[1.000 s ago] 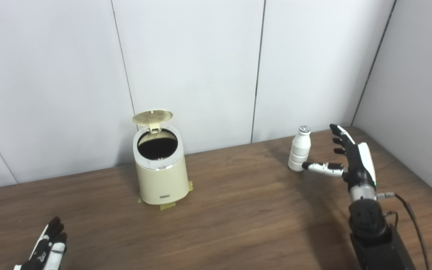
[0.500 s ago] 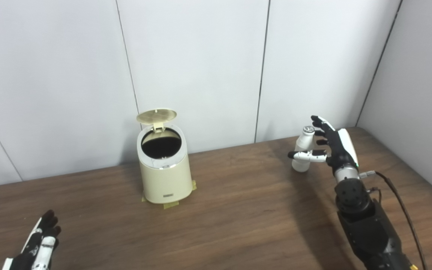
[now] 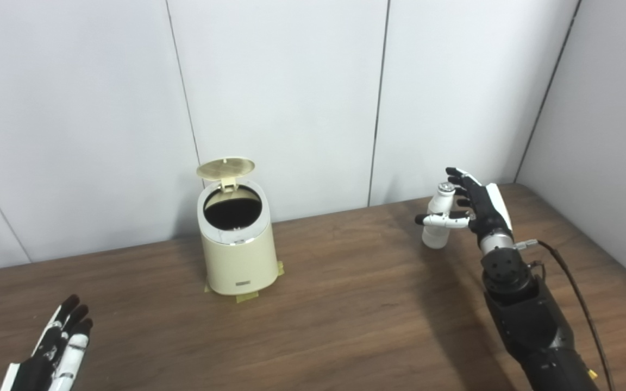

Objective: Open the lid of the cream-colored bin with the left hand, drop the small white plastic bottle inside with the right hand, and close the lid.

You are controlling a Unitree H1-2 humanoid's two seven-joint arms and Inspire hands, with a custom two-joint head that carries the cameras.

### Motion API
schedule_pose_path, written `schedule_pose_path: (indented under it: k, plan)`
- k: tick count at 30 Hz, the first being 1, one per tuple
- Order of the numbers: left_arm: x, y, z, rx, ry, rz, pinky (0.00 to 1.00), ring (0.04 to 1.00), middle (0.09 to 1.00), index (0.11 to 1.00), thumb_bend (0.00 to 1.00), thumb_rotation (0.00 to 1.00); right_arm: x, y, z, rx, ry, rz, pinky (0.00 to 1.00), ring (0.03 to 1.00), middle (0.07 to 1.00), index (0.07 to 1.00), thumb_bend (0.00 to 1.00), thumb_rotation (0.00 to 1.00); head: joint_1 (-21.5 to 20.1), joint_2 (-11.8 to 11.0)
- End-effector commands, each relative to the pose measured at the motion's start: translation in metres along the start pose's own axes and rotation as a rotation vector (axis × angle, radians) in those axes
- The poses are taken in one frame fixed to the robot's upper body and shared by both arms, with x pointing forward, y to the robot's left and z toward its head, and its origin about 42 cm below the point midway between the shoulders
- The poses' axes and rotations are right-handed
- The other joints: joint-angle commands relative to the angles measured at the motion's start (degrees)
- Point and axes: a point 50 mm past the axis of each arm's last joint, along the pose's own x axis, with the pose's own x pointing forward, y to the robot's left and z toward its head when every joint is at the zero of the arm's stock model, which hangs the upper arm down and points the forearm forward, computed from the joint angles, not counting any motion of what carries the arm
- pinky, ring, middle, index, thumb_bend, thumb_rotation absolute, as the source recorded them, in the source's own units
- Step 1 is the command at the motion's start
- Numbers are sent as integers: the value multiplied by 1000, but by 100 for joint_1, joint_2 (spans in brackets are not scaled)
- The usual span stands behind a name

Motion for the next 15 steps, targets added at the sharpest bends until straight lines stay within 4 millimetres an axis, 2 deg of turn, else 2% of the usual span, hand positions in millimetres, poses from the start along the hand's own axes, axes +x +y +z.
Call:
schedule_pose_path:
  k: [1,4,15]
  plan:
    - [5,-1,18,1,-64,2,988,958,963,995,268,583,16,-21,25,9,-71,-52,792,840,867,857,853,107,-3,8]
    - [4,-2,18,12,-62,3,980,951,956,994,259,556,16,-24,21,-9,-50,-61,787,831,856,862,846,128,-15,8]
    - [3,-5,24,-7,-69,-2,1000,965,956,1000,237,456,12,-23,15,-8,-42,-74,777,819,832,821,840,86,-26,93]
